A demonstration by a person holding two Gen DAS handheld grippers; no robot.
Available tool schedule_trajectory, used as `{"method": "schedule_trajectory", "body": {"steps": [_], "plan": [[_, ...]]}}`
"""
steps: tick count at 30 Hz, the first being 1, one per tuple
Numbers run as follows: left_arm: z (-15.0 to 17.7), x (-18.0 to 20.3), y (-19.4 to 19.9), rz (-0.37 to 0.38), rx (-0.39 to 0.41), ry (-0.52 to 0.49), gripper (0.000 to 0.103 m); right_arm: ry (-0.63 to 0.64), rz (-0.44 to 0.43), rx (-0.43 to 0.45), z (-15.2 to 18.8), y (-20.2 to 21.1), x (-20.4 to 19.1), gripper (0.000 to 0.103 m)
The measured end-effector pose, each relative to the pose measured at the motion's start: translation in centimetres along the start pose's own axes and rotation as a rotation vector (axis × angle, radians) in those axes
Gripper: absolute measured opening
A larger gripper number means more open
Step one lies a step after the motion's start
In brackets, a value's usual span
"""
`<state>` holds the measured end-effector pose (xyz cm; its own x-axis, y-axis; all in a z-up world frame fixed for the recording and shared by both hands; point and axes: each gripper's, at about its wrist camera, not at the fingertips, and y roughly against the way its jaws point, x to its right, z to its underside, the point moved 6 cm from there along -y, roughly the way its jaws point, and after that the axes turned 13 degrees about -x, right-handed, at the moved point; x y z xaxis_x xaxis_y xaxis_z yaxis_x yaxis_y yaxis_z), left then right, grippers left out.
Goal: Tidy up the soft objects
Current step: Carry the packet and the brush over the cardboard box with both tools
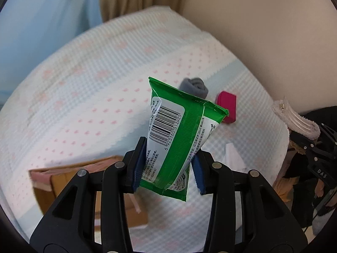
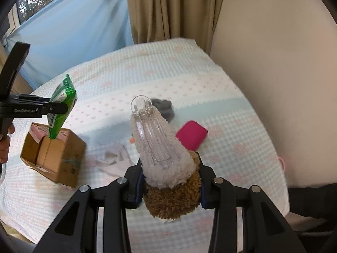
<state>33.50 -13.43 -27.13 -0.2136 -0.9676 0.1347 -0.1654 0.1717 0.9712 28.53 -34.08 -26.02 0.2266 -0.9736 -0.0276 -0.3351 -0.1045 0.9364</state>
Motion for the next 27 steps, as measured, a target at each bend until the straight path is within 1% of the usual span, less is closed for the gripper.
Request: {"method": "schedule_trajectory", "body": {"steps": [2, 4, 8, 10, 12, 14, 19, 23, 26, 27], "plan": [[1.7, -1.6, 2.4, -0.026, 0.032, -0.002, 0.037, 0.004, -0.01, 0.024, -0.2, 2.0, -2.4, 0.037], [3.3, -3.2, 4.0, -0.047, 0.052, 0.002, 0.037, 0.013, -0.022, 0.046, -0.4, 3.4, -4.7, 0.037], [7.0, -7.2, 7.3, -0.06, 0.08, 0.044, 0.037, 0.046, -0.044, 0.077, -0.8, 5.7, -10.4, 0.037], [8.6, -9.0, 8.5, -0.079, 0.092, 0.053, 0.037, 0.058, -0.05, 0.071, -0.9, 6.3, -13.1, 0.037], [10.5, -11.3, 9.6, -0.102, 0.094, 0.067, 0.037, 0.069, -0.043, 0.047, -0.8, 6.3, -15.3, 0.037], [12.0, -13.3, 10.1, -0.092, 0.087, 0.078, 0.037, 0.076, -0.053, 0.032, -0.7, 6.6, -17.8, 0.037], [14.4, -17.7, 9.3, -0.11, 0.053, 0.089, 0.037, 0.122, -0.07, 0.0, -0.6, 6.3, -23.0, 0.037], [15.7, -20.8, 7.7, -0.104, 0.007, 0.119, 0.037, 0.158, -0.113, -0.058, -1.0, 4.1, -27.5, 0.037], [16.3, -22.5, 6.2, -0.106, -0.023, 0.148, 0.036, 0.198, -0.118, -0.094, -1.5, 2.5, -30.4, 0.037], [16.6, -23.2, 5.5, -0.12, -0.037, 0.157, 0.036, 0.209, -0.12, -0.108, -1.8, 1.8, -31.1, 0.037]]}}
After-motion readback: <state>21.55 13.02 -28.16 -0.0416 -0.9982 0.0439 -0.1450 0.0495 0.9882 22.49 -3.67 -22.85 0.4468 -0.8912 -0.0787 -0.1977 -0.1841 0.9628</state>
